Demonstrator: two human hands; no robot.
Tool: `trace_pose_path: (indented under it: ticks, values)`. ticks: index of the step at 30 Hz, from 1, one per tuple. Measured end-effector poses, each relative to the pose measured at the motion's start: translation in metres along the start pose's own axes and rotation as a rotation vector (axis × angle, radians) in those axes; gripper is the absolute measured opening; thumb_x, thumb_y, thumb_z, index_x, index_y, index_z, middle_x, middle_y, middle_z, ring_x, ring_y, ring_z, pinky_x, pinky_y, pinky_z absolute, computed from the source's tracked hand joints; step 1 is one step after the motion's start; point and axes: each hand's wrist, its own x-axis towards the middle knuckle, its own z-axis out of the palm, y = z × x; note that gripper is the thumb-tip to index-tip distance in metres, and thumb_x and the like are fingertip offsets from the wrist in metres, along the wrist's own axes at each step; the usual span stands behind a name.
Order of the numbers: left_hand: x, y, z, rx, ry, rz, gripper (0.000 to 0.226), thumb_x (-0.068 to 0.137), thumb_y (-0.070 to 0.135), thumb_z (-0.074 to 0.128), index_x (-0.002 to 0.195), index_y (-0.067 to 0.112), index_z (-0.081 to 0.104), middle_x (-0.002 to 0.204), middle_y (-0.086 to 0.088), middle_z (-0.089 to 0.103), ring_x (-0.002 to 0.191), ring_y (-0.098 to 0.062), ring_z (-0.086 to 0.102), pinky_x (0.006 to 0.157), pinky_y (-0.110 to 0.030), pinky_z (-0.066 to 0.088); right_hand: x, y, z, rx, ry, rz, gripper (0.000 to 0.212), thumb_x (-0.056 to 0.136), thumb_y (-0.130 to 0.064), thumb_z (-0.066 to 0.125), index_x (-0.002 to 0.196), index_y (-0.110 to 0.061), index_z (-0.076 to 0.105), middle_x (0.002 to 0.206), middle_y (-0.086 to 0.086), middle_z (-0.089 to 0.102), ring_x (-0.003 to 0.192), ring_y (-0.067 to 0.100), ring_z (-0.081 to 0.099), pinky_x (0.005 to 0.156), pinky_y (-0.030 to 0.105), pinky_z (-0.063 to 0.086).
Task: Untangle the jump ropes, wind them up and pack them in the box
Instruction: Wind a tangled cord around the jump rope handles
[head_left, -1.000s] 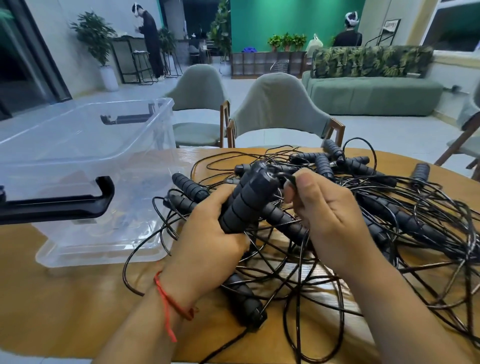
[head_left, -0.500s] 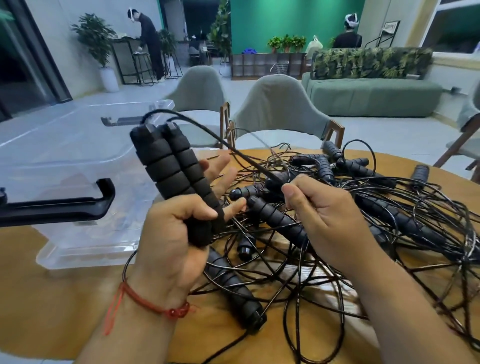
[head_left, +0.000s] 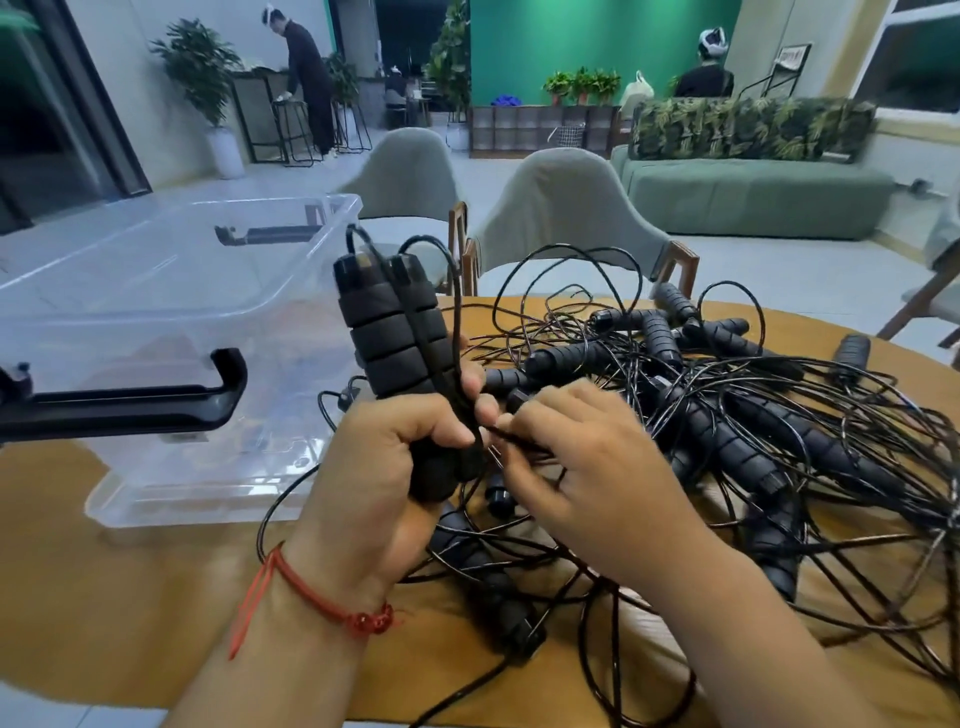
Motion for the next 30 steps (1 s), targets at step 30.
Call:
trace_pose_path:
  ticks: [30]
  values:
    - [-0.009,0.006,0.018,0.029,-0.059,0.181,0.050,0.064,-0.011,0.049,0.097,0.017,0.075,0.091,-0.010,0.059,0.085,-0.023,0.062,0.092,-0.058,0.058,0.064,0.028,-0.013,0.290,0.252,0.367,0.031,0.114,-0.033,0.049,0.136,-0.027,0.070,0.123,-0.010,0.072,0.118,0.009,0.065,0.102,0.028,0.052]
